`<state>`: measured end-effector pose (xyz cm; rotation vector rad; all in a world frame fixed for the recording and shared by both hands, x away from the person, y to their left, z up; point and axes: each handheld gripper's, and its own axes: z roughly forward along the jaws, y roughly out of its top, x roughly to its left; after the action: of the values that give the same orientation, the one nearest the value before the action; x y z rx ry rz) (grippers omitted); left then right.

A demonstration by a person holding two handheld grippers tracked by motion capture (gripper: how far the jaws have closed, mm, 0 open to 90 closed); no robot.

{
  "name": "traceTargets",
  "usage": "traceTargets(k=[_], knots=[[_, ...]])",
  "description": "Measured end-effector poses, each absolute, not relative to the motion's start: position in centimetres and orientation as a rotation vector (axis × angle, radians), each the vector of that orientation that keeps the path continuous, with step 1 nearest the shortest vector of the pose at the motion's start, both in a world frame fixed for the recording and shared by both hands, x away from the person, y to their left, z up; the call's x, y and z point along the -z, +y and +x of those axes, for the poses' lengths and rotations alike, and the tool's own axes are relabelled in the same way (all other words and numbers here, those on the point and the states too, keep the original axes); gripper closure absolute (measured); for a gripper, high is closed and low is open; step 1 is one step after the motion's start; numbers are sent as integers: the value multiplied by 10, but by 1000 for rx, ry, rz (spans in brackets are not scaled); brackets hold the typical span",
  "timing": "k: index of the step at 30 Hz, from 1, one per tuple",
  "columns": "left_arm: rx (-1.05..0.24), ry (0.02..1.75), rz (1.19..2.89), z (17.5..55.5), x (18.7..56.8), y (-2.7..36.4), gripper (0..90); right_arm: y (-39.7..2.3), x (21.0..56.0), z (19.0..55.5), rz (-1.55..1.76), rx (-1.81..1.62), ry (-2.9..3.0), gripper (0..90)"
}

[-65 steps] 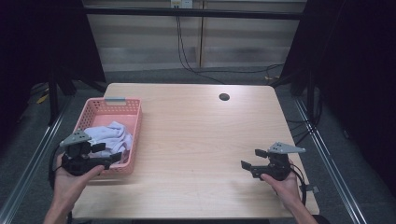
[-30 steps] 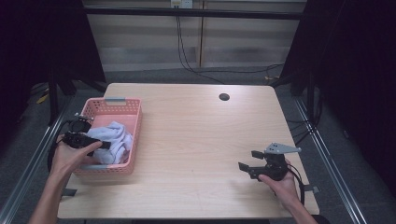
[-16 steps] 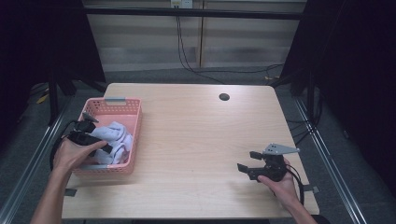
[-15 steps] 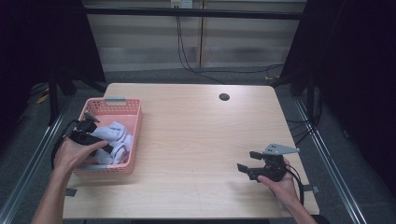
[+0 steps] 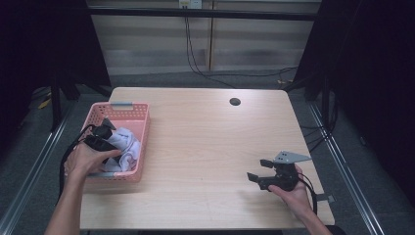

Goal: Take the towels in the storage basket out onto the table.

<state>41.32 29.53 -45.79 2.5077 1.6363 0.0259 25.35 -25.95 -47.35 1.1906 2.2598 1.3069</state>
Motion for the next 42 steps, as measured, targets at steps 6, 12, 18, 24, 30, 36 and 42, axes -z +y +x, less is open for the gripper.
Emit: traceTargets(k=[6, 12, 18, 24, 30, 36, 42], knots=[[-48, 1620, 2491, 410, 456, 296, 366, -260, 473, 253, 1199, -1309, 2254, 224], [-65, 1618, 2463, 407, 455, 299, 459, -261, 472, 252, 1193, -1301, 2251, 224], [-57, 1605, 2430, 406, 453, 304, 468, -262, 473, 255, 1211, -1300, 2239, 216], [-38, 1570, 2405, 404, 450, 310, 486, -260, 472, 255, 1214, -1299, 2237, 208], [-17, 1572, 2378, 401, 447, 313, 491, -261, 473, 256, 1231, -1290, 2241, 199], [-35, 1561, 2314, 396, 436, 318, 491, -262, 473, 256, 1228, -1292, 2236, 198], [-64, 1541, 2303, 391, 422, 318, 487, -261, 473, 256, 1230, -1297, 2242, 193]])
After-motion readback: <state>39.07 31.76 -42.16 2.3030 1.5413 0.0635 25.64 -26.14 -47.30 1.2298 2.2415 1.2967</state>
